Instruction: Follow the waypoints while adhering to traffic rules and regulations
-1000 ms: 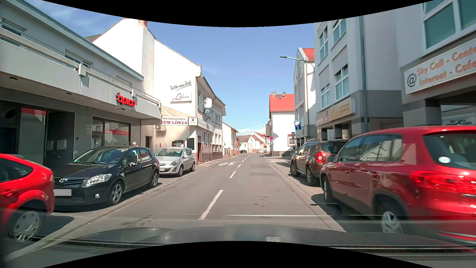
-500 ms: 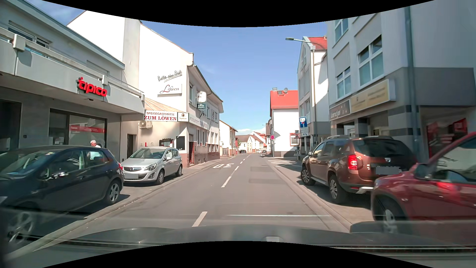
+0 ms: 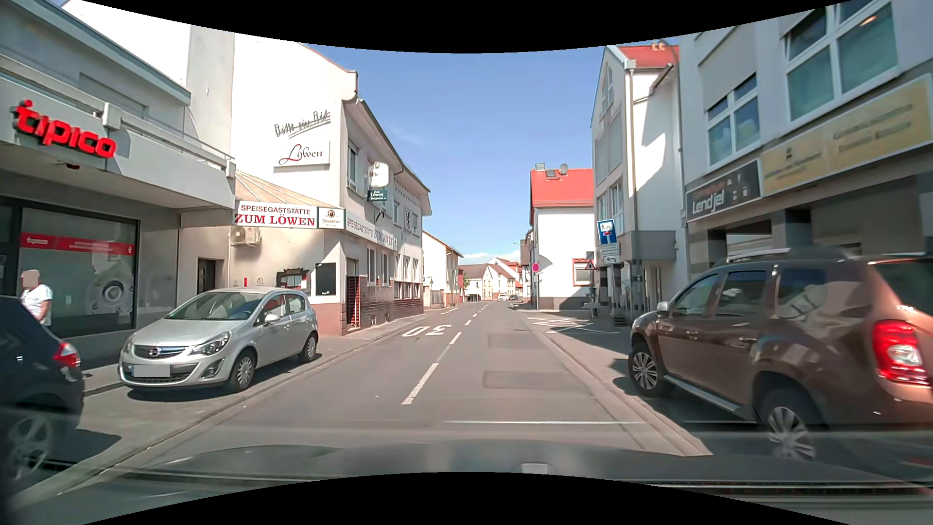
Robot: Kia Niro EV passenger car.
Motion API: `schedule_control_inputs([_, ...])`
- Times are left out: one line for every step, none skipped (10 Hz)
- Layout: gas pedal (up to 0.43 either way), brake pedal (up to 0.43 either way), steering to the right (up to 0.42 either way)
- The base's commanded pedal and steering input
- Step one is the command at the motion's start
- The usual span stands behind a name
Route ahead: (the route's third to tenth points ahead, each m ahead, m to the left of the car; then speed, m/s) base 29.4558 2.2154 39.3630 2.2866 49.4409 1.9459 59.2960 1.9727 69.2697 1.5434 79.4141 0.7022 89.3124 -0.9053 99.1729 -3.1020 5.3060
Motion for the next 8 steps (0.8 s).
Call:
schedule_control_inputs([0.047, 0.000, 0.003])
schedule_control_inputs([0.047, 0.000, 0.003])
schedule_control_inputs([0.047, 0.000, 0.002])
schedule_control_inputs([0.047, 0.000, 0.002])
schedule_control_inputs([0.047, 0.000, 0.002])
schedule_control_inputs([0.047, 0.000, 0.002])
schedule_control_inputs([0.047, 0.000, 0.000])
schedule_control_inputs([0.047, 0.000, 0.000])
